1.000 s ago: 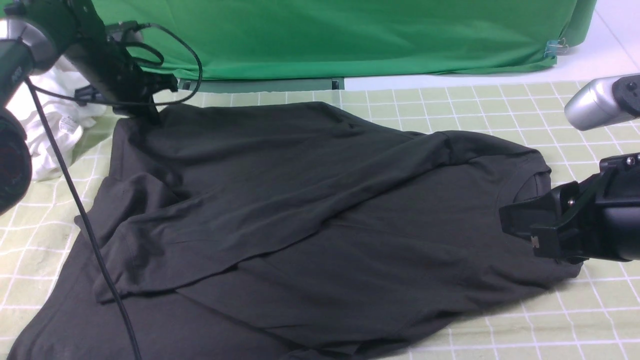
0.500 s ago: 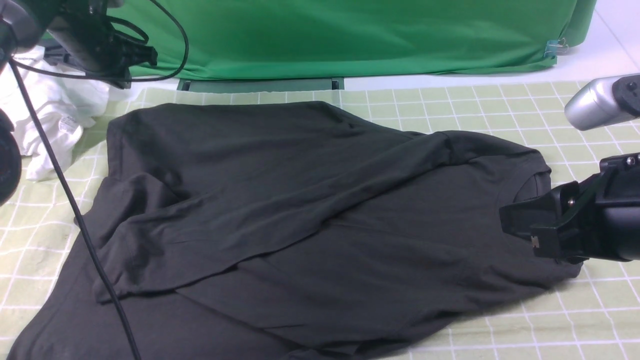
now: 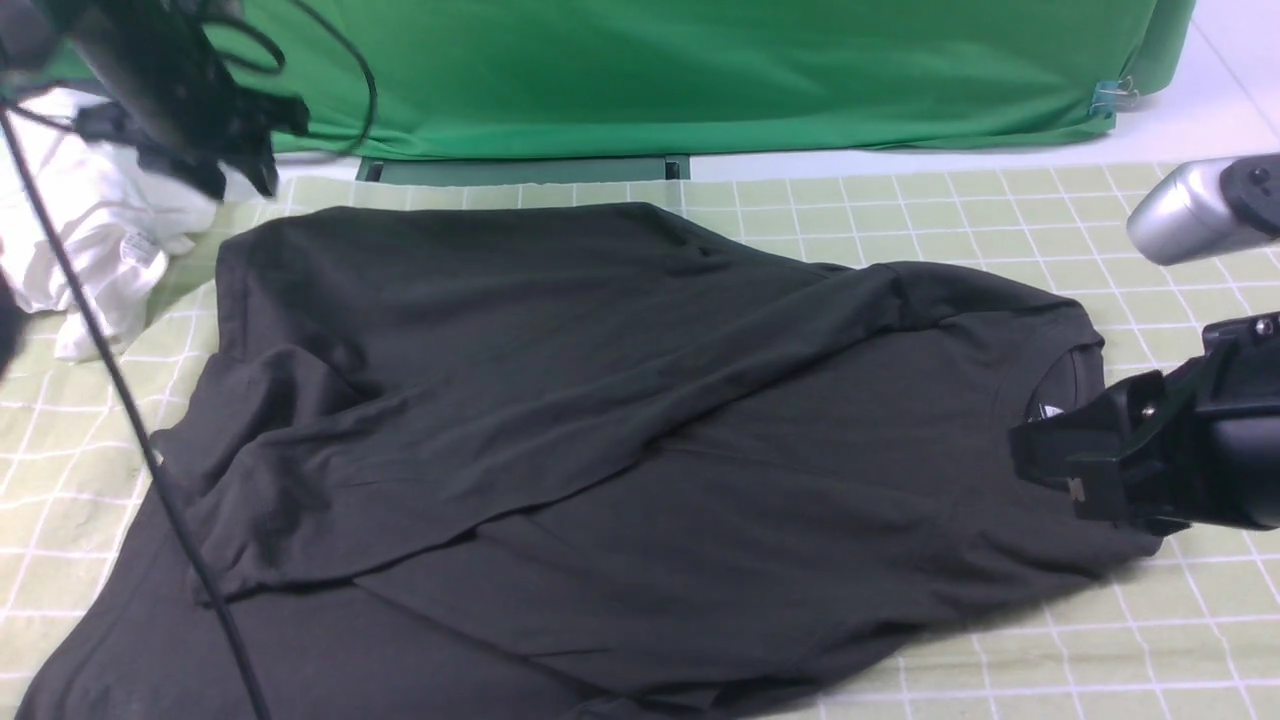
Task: Fold a long-sleeved shirt over a green coffee tablecloth.
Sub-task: 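Grasp the near edge of the shirt at its hem and shoulder corners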
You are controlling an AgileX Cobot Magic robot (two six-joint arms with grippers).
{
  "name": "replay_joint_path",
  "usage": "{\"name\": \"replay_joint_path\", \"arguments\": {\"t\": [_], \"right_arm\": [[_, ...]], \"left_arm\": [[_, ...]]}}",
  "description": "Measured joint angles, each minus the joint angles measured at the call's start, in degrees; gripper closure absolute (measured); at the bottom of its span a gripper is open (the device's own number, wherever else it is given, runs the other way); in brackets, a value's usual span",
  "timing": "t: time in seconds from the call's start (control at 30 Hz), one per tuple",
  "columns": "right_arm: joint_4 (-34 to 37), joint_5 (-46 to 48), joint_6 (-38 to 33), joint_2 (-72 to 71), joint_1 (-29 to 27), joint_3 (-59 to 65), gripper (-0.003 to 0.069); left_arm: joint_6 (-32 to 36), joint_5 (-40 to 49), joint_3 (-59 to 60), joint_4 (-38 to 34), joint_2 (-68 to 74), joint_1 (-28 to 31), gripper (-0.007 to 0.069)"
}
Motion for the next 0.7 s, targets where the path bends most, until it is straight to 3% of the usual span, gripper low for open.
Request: {"name": "replay_joint_path", "arguments": {"t": [0.03, 0.07, 0.17, 0.33, 0.7], "right_arm": [[-1.11, 2.41, 0.41, 0.73, 0.0, -1.85, 0.0537], [-2.68, 5.77, 0.55, 1.82, 0.0, -4.82, 0.0571], [-5.58, 10.53, 0.65, 3.91, 0.0, -10.23, 0.0641], [-7.9, 14.7, 0.57, 6.8, 0.0, -14.35, 0.0659], [0.06, 17.92, -7.14, 9.93, 0.0, -14.56, 0.0659]], "left_arm": [[0.16, 0.0, 0.0, -0.53, -1.99, 0.0, 0.0417], [0.46, 0.02, 0.0, -1.8, -4.65, 0.0, 0.0511], [1.52, -0.36, 1.53, -4.0, -11.62, 0.0, 0.0596], [1.65, -0.47, 13.82, -4.73, -24.2, 0.0, 0.0619], [-1.33, -2.95, 66.47, -1.77, -54.38, 0.0, 0.0615]]}}
